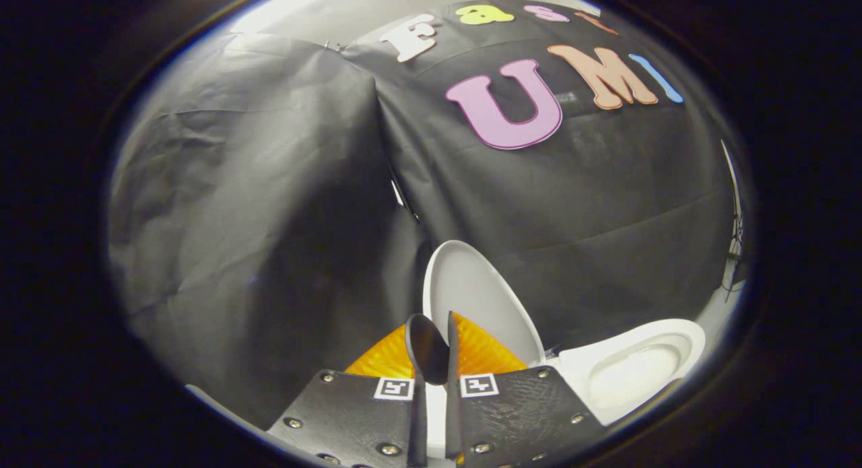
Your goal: Open the toilet lid.
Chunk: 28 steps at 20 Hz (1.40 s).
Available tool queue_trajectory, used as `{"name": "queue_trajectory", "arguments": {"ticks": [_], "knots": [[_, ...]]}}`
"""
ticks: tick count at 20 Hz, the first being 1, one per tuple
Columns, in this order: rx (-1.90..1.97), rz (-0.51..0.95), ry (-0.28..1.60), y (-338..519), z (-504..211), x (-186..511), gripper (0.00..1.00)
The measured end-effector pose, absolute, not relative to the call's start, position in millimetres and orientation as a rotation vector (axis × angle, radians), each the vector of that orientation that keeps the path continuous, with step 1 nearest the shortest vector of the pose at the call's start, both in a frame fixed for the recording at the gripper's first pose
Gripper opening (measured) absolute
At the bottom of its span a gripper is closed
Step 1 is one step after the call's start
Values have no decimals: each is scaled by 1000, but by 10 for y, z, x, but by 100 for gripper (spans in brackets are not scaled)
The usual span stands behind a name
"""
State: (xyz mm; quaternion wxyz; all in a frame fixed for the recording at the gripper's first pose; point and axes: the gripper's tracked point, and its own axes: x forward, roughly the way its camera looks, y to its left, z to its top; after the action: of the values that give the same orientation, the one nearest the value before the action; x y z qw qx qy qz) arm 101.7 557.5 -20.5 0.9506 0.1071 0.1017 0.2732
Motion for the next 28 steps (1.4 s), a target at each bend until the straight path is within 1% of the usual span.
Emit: {"name": "queue_trajectory", "arguments": {"ticks": [5,6,8,9,12,14,17,21,26,28], "knots": [[187,517,182,5458,-142,1058,11],[179,503,172,5390,-117,1065,15],[175,487,167,5293,-99,1089,15],[190,509,163,5329,-69,1074,15],[201,537,144,5361,31,989,27],[221,558,84,5383,283,903,35],[233,523,8,5229,653,870,34],[211,412,-60,4629,1062,866,34],[84,126,-130,3095,1352,982,34],[25,9,-141,2416,1373,878,34]]}}
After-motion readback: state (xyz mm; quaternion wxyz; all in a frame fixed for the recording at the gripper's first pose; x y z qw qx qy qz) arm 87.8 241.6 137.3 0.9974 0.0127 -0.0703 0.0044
